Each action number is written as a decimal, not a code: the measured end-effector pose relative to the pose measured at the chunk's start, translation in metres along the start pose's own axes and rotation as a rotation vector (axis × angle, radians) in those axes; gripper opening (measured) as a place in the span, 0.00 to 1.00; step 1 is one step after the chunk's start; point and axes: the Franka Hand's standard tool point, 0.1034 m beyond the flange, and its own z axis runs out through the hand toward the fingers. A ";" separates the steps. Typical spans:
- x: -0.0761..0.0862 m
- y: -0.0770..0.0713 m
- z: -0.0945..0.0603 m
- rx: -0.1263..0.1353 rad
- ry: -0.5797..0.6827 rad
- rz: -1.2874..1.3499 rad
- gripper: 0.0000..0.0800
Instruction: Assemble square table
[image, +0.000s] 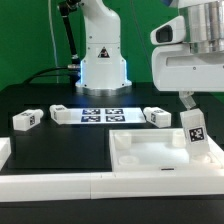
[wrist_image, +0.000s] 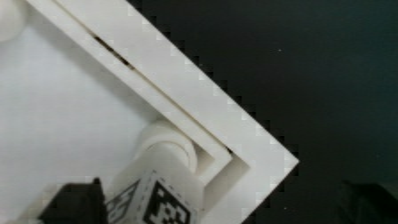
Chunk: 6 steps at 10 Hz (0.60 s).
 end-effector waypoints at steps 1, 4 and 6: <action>-0.002 0.005 -0.007 0.009 -0.008 0.014 0.81; -0.002 0.014 -0.013 0.011 -0.005 0.004 0.81; 0.006 0.013 -0.020 0.000 0.004 -0.092 0.81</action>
Offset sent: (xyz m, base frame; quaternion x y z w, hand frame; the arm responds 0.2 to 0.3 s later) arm -0.0079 -0.0188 0.0070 -0.0068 0.0018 -0.0210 0.9998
